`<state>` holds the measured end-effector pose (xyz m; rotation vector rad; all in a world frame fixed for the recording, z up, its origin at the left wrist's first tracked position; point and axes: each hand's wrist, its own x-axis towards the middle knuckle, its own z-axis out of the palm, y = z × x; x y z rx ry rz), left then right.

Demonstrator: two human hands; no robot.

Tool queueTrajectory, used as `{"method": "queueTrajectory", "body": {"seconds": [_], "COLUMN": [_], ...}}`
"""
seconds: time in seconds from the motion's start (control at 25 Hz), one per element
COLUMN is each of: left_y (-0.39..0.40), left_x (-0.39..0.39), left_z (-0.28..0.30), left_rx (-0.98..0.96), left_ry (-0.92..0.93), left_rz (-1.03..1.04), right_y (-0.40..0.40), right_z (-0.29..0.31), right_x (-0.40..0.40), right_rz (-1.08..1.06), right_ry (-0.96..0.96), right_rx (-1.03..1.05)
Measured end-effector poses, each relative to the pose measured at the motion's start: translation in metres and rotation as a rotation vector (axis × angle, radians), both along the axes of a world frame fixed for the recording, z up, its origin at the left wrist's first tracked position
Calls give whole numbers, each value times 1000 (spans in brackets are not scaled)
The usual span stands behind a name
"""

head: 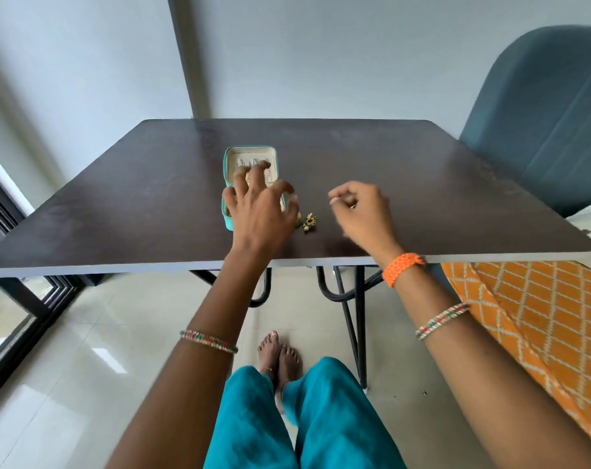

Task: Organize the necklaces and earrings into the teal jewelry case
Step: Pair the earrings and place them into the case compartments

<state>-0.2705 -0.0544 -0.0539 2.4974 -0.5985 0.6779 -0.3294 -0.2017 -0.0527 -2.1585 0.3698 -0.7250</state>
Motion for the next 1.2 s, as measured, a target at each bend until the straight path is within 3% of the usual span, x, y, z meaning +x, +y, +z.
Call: {"method": "queueTrajectory", "body": {"seconds": [0.24, 0.48, 0.76, 0.92, 1.04, 1.2], "left_y": [-9, -10, -16, -18, -18, -17], "left_x": [2, -1, -4, -5, -8, -13], "left_z": [-8, -14, -6, -10, -14, -19], "left_rx": [112, 119, 110, 78, -24, -396], "left_ry": [121, 170, 256, 232, 129, 80], "left_rz": [-9, 18, -44, -88, -50, -34], "right_y": [18, 17, 3, 0, -2, -1], "right_z": [-17, -20, -22, -27, -30, -26], "right_x": [14, 20, 37, 39, 39, 35], "right_rz": [-126, -63, 82, 135, 157, 175], "right_ry": [101, 159, 128, 50, -9, -127], "right_rx": [-143, -264, -13, 28, 74, 66]}}
